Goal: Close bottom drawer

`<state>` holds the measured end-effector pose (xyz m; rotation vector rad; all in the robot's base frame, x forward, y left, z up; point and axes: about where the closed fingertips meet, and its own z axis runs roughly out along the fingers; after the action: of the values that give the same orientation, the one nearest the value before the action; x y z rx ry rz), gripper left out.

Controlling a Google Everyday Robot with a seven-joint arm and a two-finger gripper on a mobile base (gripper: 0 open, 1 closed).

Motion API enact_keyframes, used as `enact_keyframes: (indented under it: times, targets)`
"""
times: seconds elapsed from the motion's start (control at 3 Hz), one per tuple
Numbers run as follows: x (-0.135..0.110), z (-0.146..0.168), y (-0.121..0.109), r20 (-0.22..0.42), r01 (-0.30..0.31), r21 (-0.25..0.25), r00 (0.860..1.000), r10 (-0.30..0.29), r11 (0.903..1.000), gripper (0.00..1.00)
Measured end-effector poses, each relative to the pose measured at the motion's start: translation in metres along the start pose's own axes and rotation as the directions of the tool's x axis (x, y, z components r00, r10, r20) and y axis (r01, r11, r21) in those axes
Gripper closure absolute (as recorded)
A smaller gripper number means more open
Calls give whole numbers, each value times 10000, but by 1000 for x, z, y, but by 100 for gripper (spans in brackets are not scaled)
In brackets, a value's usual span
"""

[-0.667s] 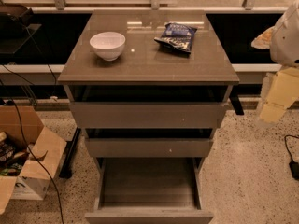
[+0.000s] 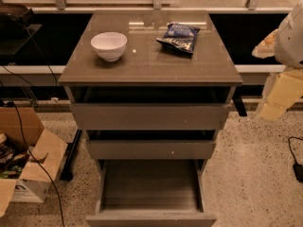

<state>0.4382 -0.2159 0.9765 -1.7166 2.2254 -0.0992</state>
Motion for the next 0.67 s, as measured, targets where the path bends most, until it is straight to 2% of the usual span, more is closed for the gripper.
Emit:
enact_keyframes:
  times: [0.33,0.67]
  targets:
    - [-4,25,18,357,108,-555,9993,-89,9984,40]
    - [-11,62,54,1147,38,-1209,9933,101,9927,63]
